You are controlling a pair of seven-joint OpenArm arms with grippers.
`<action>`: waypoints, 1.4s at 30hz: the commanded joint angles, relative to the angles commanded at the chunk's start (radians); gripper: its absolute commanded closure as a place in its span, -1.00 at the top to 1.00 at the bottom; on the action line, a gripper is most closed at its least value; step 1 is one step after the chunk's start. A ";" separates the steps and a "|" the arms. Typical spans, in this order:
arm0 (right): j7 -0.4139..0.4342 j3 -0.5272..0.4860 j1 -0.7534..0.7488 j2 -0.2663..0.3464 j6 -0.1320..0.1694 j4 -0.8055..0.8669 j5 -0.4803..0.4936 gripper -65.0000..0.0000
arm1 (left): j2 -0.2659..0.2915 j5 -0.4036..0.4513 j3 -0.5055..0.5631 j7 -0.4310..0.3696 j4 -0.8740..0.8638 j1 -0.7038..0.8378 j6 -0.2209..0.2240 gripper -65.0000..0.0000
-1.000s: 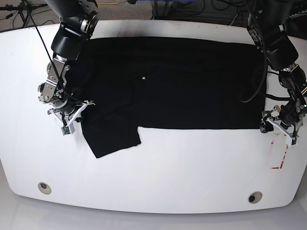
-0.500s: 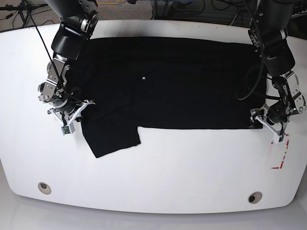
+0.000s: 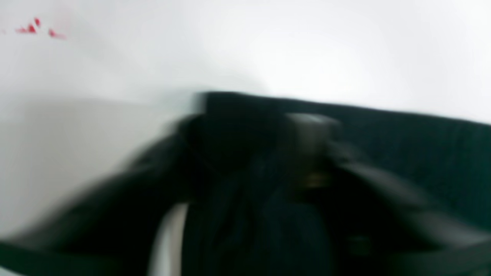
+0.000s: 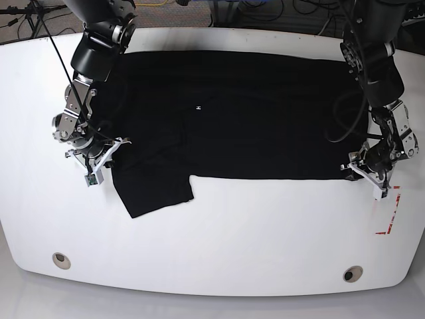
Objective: Fold the T-shirt properly
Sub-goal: 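Lower both grippers to grasp the shirt edge corners, then lift the grasped edge with both grippers and fold it over the shirt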
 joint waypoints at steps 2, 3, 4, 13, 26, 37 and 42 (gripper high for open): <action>0.000 0.000 0.002 0.000 0.000 0.000 0.000 -0.99 | 0.000 0.000 0.034 0.000 0.003 0.000 -0.021 -0.97; 0.000 -0.002 0.002 0.000 0.000 0.000 0.000 -0.99 | 0.000 -0.002 0.046 0.000 0.003 0.000 -0.041 -1.00; 0.000 -0.002 0.002 0.000 0.000 0.002 0.000 -0.99 | 0.000 -0.002 0.057 0.000 0.003 0.000 -0.074 -1.00; -0.003 -0.002 0.000 -0.005 0.000 0.095 0.000 -0.99 | 0.000 0.000 0.044 0.006 0.069 -0.008 -0.133 -1.00; -0.143 -0.002 -0.006 -0.026 0.000 0.328 -0.006 -0.99 | 0.000 -0.002 0.031 0.164 0.430 0.041 -0.140 -1.00; -0.258 -0.002 -0.114 -0.028 0.000 0.571 0.000 -0.99 | 0.005 -0.002 -0.012 0.288 0.629 0.094 -0.191 -1.00; -0.292 -0.002 -0.170 -0.029 0.000 0.652 0.000 -0.99 | 0.003 0.000 -0.034 0.298 0.689 0.143 -0.191 -1.00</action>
